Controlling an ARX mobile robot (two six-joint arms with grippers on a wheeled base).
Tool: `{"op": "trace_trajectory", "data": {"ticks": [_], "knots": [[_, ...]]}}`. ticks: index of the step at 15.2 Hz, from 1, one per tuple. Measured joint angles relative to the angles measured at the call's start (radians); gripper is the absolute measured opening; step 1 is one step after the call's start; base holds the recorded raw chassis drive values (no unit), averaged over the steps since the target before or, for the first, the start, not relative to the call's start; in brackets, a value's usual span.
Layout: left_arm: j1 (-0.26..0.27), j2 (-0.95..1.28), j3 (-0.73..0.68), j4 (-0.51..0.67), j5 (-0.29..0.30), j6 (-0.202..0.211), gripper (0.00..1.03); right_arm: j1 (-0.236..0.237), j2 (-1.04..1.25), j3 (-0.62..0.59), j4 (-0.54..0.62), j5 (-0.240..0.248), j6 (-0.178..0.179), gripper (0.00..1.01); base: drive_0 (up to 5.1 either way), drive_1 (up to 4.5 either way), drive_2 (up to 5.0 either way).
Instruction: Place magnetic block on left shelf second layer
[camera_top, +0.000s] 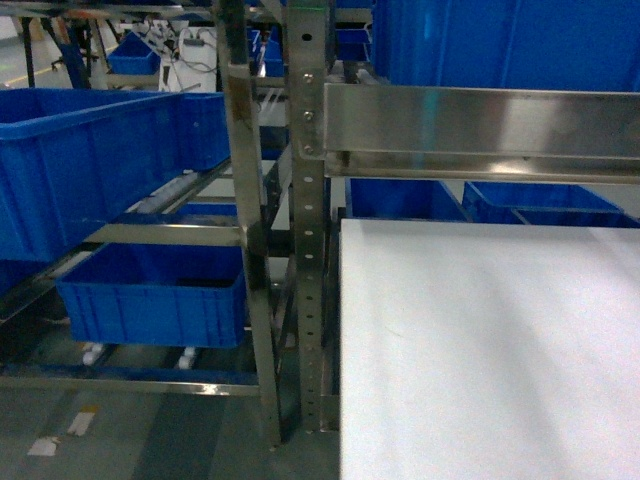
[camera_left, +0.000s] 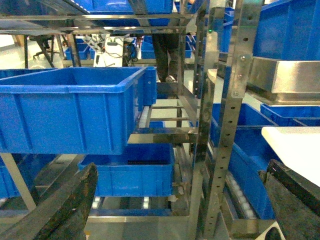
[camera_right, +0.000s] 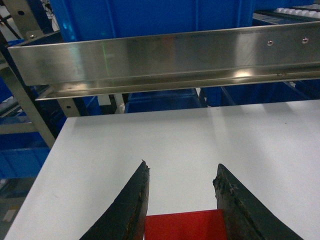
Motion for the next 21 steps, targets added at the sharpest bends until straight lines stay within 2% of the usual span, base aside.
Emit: {"op": "trace_trajectory", "data": {"ticks": [21], "knots": [[0.000,0.000,0.000,0.001,0.000,0.000,0.98,0.000,-0.001,0.000,0.000,0.000,0.000,0.33,-4.9,2.42,2.4]]}}
